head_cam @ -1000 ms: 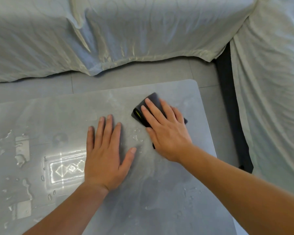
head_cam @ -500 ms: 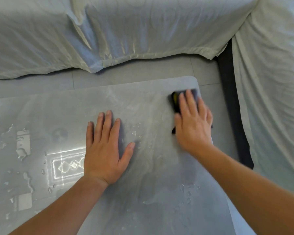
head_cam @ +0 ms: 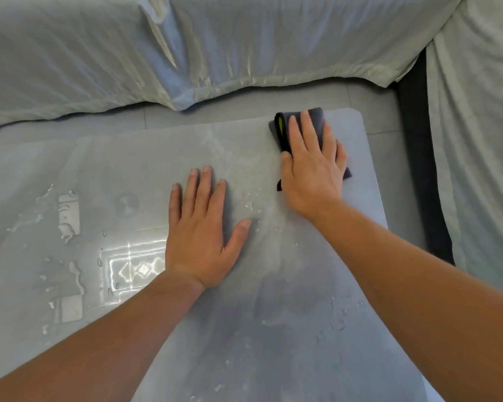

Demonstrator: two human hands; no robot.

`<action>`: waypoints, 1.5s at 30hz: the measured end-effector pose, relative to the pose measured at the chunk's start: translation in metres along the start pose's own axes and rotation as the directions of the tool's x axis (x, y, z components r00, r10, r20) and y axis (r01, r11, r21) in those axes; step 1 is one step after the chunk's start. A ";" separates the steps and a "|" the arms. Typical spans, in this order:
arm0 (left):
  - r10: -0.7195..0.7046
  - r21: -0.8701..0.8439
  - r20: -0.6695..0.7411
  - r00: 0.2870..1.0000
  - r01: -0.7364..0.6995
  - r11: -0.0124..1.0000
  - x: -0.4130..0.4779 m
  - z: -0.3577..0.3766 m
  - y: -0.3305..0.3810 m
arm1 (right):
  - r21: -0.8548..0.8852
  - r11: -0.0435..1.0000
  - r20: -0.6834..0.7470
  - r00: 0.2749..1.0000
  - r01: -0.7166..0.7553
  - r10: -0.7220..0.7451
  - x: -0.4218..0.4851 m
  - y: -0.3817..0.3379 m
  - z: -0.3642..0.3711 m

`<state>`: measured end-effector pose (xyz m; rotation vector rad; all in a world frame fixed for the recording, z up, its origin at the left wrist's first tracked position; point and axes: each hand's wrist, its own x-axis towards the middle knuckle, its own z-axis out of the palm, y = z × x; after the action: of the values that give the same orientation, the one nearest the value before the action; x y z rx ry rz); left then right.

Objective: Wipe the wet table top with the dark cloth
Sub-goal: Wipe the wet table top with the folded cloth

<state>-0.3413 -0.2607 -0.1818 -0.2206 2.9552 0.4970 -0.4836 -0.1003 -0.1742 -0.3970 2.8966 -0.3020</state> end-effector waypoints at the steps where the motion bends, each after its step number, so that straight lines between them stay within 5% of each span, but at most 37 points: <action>1: -0.004 -0.007 0.000 1.000 0.004 1.000 -0.001 0.000 0.000 | -0.013 0.999 -0.011 0.999 0.030 -0.030 -0.002 -0.006 0.003; 7: -0.012 -0.040 -0.011 1.000 0.012 0.999 -0.003 -0.002 -0.003 | -0.140 0.875 0.186 0.881 0.463 -0.436 -0.076 0.028 0.003; 13: -0.001 -0.034 -0.013 1.000 0.000 0.999 -0.001 0.000 -0.004 | -0.071 0.994 0.022 0.996 0.087 -0.086 -0.015 0.010 0.003; 20: -0.026 -0.144 0.059 0.998 0.034 0.989 0.001 -0.010 -0.006 | -0.127 0.908 0.229 0.903 0.398 -0.364 -0.115 0.039 0.004; 26: 0.038 -0.142 0.070 0.997 -0.027 0.989 -0.017 -0.019 0.001 | -0.027 0.999 0.056 0.998 -0.036 0.037 -0.072 0.044 -0.002; 33: 0.073 -0.112 0.081 0.994 -0.064 0.992 -0.092 0.008 0.028 | -0.125 0.907 0.211 0.904 0.403 -0.373 -0.157 0.044 0.012; 39: 0.102 -0.098 0.137 0.985 -0.089 0.991 -0.108 0.018 0.039 | -0.044 0.996 0.057 0.995 -0.080 0.083 -0.110 0.055 0.001; 45: 0.082 -0.047 0.169 0.982 -0.075 0.996 -0.111 0.024 0.046 | -0.102 0.966 0.196 0.956 0.240 -0.217 -0.178 0.064 0.007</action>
<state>-0.2378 -0.1964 -0.1722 -0.0611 2.7969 0.5563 -0.3292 0.0095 -0.1651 -0.7436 2.6979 -0.1114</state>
